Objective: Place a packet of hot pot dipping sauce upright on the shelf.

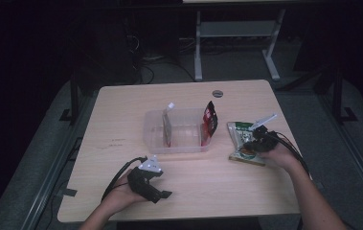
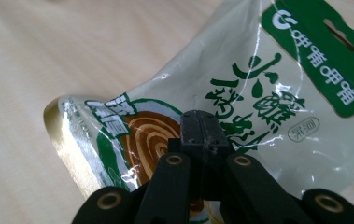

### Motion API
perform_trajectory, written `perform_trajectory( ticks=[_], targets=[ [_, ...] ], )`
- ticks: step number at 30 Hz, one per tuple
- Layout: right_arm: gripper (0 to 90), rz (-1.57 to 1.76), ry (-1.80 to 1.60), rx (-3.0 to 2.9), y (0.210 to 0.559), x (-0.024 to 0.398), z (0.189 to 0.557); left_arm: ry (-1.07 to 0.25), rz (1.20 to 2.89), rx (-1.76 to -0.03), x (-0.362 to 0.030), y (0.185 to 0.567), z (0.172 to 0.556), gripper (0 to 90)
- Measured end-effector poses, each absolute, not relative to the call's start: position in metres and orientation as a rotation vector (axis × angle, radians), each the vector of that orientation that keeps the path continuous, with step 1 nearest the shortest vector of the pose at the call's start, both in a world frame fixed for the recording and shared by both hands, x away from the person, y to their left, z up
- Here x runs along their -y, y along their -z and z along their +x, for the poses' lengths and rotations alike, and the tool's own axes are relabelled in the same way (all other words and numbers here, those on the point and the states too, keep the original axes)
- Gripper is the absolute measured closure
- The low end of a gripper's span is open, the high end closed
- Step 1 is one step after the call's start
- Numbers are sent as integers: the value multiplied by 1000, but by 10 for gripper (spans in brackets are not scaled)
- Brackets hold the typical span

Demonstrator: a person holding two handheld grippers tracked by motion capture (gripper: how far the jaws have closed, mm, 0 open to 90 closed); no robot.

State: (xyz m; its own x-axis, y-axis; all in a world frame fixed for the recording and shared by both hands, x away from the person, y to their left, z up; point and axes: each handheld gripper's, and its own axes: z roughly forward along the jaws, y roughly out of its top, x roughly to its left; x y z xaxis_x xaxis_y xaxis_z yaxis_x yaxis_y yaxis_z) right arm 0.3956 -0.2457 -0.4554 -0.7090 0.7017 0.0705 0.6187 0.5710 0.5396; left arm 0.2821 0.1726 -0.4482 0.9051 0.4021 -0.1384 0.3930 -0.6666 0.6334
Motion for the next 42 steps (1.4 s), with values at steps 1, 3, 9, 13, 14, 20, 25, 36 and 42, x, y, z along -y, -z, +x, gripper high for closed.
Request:
perform_trajectory(
  ticks=[1, 3, 9, 13, 14, 20, 25, 36, 42],
  targets=[
    [900, 1108, -818, -2661, 455, 244, 393, -16, 2369, -565, -172, 448, 282, 158],
    [900, 1085, -818, -2679, 455, 240, 388, -15, 2369, -566, -172, 448, 282, 158],
    [900, 1003, -813, -2734, 454, 226, 372, -17, 2368, -566, -172, 448, 282, 158],
    [900, 948, -838, -2782, 453, 215, 360, -13, 2365, -571, -172, 447, 281, 158],
    [900, 923, -841, -2799, 453, 211, 356, -13, 2365, -569, -172, 447, 281, 158],
    [900, 793, -842, -2872, 452, 192, 341, -25, 2368, -563, -175, 446, 281, 158],
    [900, 704, -869, -2918, 453, 177, 333, -24, 2367, -561, -176, 445, 281, 158],
    [900, 526, -905, -2971, 454, 134, 315, -16, 2351, -558, -172, 444, 280, 158],
    [900, 465, -922, -2972, 455, 114, 308, -15, 2338, -515, -163, 441, 283, 177]
  ],
)
